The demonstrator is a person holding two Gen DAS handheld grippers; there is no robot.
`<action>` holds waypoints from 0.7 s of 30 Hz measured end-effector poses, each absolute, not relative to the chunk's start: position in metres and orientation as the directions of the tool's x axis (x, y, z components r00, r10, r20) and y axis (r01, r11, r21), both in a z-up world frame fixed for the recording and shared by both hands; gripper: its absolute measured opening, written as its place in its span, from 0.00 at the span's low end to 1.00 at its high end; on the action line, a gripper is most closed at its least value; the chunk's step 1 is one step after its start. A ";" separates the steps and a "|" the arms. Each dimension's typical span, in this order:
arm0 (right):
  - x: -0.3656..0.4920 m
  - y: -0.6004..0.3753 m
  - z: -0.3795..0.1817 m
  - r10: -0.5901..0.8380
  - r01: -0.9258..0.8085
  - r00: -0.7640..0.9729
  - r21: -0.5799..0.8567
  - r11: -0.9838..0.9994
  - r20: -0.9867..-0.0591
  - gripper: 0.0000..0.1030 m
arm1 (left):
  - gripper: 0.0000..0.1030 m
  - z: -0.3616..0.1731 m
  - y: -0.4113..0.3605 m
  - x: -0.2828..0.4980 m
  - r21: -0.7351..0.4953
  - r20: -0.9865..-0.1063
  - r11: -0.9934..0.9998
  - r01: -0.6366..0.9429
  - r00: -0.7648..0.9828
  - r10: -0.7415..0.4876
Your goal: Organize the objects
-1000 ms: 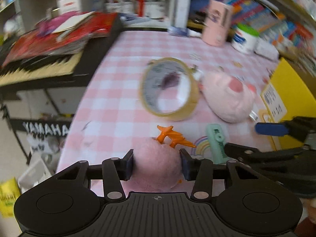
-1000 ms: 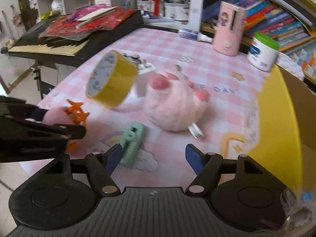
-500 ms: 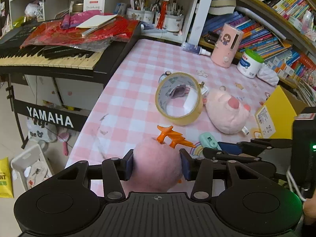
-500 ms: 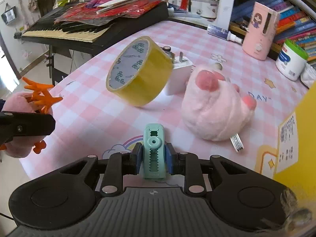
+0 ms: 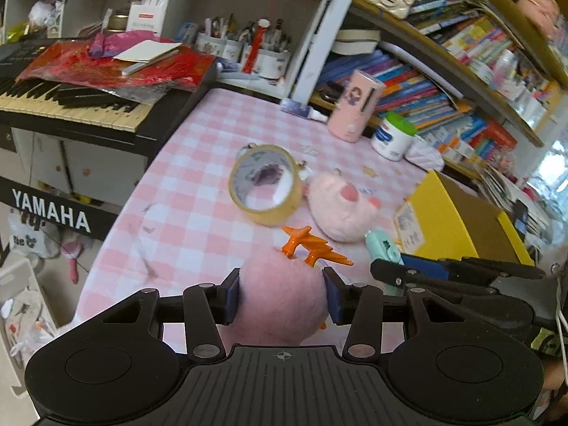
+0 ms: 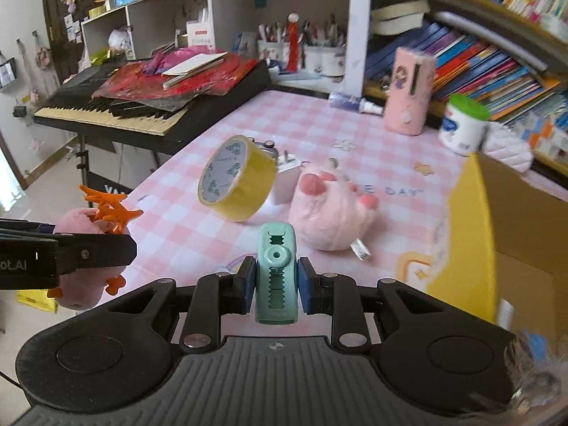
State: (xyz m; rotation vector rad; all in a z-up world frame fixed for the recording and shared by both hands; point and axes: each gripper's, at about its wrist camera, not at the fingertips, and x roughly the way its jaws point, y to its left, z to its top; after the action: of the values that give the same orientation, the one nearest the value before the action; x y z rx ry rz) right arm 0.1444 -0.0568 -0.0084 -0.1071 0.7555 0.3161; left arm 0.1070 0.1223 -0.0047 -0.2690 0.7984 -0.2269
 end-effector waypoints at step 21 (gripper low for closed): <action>0.019 -0.055 0.002 0.137 -0.178 0.727 0.009 0.984 -0.673 0.23 | 0.44 -0.005 0.123 0.013 -0.349 -0.660 0.907 0.237 0.624 -0.417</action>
State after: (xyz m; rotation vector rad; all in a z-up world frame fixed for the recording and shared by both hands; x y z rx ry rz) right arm 0.0192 -0.0548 0.0015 -0.0577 0.7364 0.1738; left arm 0.0128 0.1233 -0.0050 -0.2382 0.8148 -0.3792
